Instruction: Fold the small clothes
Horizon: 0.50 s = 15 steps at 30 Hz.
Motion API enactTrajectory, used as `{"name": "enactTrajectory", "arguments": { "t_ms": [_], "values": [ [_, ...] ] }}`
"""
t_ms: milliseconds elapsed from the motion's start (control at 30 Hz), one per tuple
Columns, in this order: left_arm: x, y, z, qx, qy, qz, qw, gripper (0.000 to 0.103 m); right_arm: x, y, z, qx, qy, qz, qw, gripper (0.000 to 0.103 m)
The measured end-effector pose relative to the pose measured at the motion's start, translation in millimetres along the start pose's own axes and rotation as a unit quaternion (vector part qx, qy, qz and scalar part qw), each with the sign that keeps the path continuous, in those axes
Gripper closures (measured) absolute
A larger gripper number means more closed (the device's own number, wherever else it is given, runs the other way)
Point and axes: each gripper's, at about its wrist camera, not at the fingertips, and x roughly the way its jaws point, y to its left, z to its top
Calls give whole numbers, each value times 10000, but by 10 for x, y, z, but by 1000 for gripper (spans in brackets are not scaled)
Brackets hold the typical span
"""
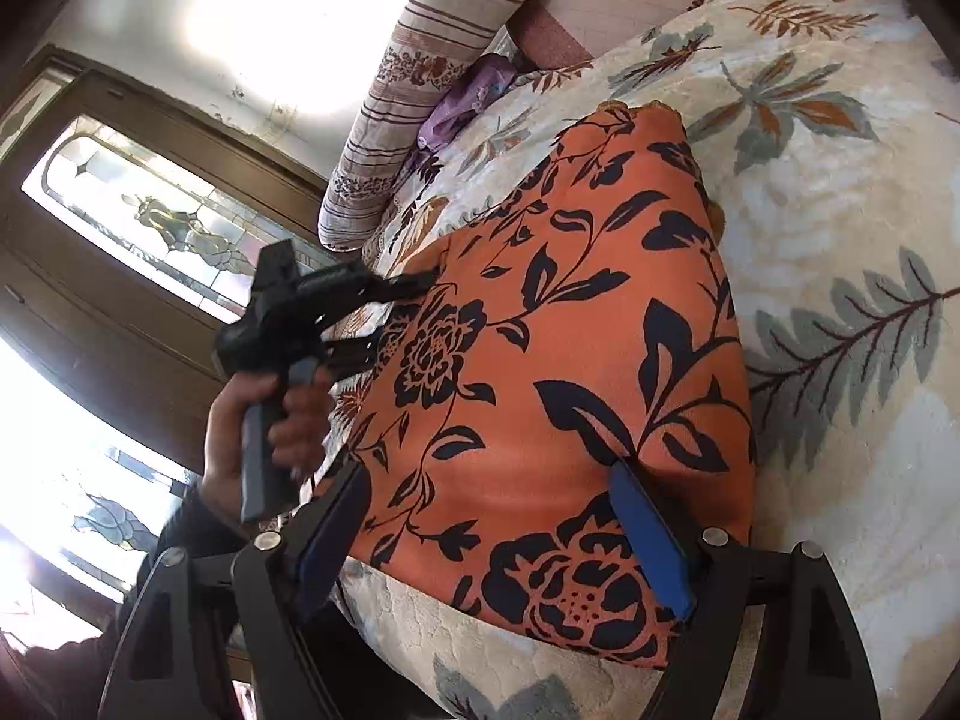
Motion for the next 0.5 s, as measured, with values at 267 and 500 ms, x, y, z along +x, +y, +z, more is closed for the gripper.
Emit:
{"name": "enactTrajectory", "arguments": {
  "t_ms": [267, 500],
  "values": [
    [-423, -119, -99, 125, -579, 255, 9979, 53, 3, 18, -26, -42, 45, -76, 10000, 19],
    [-1269, -381, -1136, 1122, -1089, 467, 9866, 43, 5, 50, -24, 105, 17, -156, 9998, 19]
  ]
}}
